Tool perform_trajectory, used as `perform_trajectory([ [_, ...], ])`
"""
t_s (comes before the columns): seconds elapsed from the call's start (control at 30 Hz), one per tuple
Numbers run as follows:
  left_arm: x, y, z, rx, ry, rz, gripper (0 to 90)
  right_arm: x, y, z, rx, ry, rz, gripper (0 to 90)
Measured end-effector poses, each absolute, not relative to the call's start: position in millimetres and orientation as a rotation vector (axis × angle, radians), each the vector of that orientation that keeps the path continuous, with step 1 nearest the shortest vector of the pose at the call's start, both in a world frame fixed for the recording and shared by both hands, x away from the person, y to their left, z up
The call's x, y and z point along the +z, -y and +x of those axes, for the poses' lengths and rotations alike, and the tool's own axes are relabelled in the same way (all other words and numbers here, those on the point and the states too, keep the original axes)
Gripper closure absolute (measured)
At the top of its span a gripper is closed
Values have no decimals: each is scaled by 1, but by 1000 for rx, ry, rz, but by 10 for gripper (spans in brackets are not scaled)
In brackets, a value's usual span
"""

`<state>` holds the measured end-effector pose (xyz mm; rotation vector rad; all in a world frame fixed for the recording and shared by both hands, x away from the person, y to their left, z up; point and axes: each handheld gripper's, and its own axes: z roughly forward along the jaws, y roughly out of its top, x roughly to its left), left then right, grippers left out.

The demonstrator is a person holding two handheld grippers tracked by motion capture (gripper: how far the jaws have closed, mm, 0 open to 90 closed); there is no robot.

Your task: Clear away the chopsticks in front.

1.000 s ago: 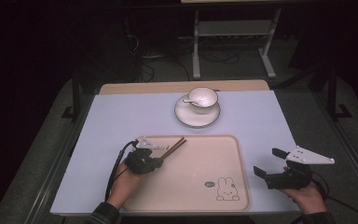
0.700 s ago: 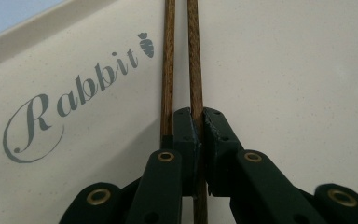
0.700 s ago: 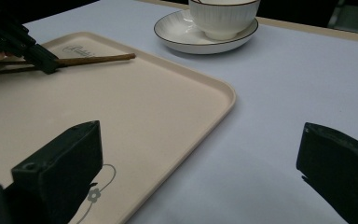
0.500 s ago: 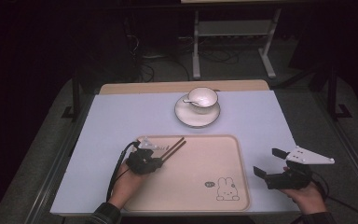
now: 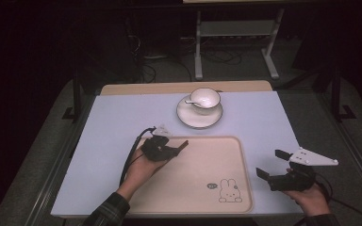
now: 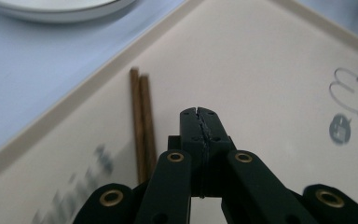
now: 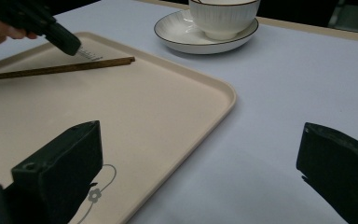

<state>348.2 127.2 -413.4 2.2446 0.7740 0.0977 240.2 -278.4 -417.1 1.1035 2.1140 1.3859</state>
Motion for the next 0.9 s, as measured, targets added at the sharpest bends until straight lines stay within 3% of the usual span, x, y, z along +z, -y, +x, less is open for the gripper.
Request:
perform_trajectory([
  [0.33, -443, -96, 386, 82, -807, 2261, 894, -418, 281, 240, 1390, -2106, 1113, 0],
  [0.9, -438, -141, 391, 121, -911, 2231, 893, -418, 281, 240, 1390, -2109, 1109, 0],
])
